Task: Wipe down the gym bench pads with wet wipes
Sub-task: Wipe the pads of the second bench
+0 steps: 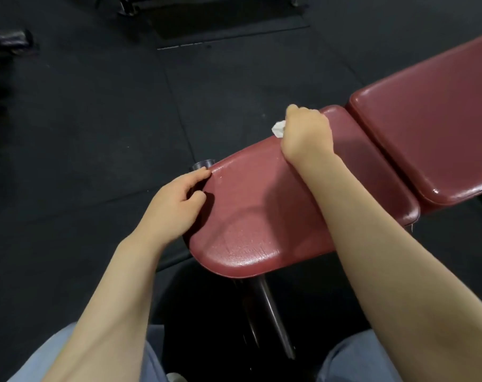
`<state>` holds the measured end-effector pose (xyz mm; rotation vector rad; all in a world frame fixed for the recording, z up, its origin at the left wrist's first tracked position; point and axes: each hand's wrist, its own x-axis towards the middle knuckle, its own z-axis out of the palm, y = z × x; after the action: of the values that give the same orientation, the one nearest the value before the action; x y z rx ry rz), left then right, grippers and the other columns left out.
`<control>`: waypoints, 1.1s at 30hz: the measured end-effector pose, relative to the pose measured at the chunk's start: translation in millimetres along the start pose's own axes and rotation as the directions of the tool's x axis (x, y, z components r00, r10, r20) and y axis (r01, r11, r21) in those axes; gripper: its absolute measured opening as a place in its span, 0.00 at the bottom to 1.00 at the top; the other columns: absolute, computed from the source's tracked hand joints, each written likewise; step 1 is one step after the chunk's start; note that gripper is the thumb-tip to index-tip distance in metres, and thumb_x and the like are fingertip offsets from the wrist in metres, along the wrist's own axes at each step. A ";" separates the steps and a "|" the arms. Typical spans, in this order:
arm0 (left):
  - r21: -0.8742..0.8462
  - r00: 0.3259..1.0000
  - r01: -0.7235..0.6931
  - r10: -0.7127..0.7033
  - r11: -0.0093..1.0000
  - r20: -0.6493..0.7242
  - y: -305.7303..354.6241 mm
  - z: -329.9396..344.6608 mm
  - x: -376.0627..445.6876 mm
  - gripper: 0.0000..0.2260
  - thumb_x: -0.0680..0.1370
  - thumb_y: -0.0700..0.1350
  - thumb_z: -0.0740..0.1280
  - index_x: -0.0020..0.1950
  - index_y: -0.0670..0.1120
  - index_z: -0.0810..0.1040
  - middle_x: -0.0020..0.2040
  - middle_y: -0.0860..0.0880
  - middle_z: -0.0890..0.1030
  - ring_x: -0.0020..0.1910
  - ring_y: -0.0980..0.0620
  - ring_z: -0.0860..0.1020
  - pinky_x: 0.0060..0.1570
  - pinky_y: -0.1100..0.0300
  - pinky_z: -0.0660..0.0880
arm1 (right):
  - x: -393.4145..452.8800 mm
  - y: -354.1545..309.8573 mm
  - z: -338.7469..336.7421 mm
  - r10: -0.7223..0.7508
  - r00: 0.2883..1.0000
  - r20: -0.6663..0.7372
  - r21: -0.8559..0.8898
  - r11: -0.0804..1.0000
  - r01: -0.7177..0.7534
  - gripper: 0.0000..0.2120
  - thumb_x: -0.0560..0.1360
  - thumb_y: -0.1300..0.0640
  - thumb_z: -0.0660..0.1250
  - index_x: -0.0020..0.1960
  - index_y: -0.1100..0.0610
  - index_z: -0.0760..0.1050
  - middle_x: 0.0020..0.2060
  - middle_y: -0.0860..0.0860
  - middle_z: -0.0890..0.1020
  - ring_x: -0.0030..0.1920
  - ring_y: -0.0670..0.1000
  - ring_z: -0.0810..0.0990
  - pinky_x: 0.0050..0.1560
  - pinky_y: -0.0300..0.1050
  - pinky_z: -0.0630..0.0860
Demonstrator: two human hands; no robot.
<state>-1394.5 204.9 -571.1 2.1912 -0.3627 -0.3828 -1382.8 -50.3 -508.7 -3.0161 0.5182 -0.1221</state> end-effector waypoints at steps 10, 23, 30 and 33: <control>-0.095 0.998 0.014 -0.008 0.995 0.063 -5.4 -7.3 -5.0 0.24 0.79 0.40 0.61 0.69 0.65 0.72 0.67 0.71 0.71 0.69 0.68 0.67 0.68 0.63 0.62 | -161.0 23.9 -8.6 -0.047 0.994 -0.094 0.143 0.988 0.061 0.13 0.70 0.69 0.70 0.37 0.57 0.68 0.27 0.52 0.74 0.28 0.60 0.73 0.32 0.45 0.63; -0.048 0.998 0.021 -0.019 0.999 0.053 -1.7 -4.1 -7.2 0.25 0.78 0.40 0.60 0.72 0.62 0.71 0.71 0.65 0.70 0.70 0.64 0.66 0.67 0.64 0.60 | -164.2 7.6 11.0 -0.063 0.994 -0.090 0.118 0.990 0.073 0.08 0.70 0.70 0.67 0.45 0.60 0.75 0.31 0.54 0.76 0.32 0.58 0.73 0.37 0.47 0.63; 0.059 0.996 -0.019 0.014 0.998 0.089 0.3 -6.2 -1.5 0.25 0.79 0.41 0.61 0.74 0.60 0.69 0.73 0.62 0.69 0.72 0.61 0.65 0.68 0.63 0.60 | -76.8 -33.0 13.4 -0.095 0.992 -0.085 0.128 0.986 0.105 0.08 0.72 0.66 0.63 0.41 0.57 0.65 0.32 0.54 0.72 0.39 0.62 0.75 0.39 0.48 0.58; 0.100 0.994 -0.060 0.050 0.993 0.093 0.9 -4.8 -1.1 0.26 0.78 0.40 0.61 0.75 0.57 0.68 0.74 0.59 0.68 0.73 0.60 0.65 0.68 0.66 0.59 | -10.2 -66.9 25.2 -0.133 0.989 0.060 0.059 0.990 0.129 0.06 0.75 0.63 0.59 0.51 0.58 0.69 0.49 0.56 0.80 0.51 0.60 0.78 0.44 0.47 0.62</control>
<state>-1393.7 208.1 -567.4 2.2634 -0.5017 -0.4431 -1368.0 17.5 -528.4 -2.9869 0.3053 -0.0467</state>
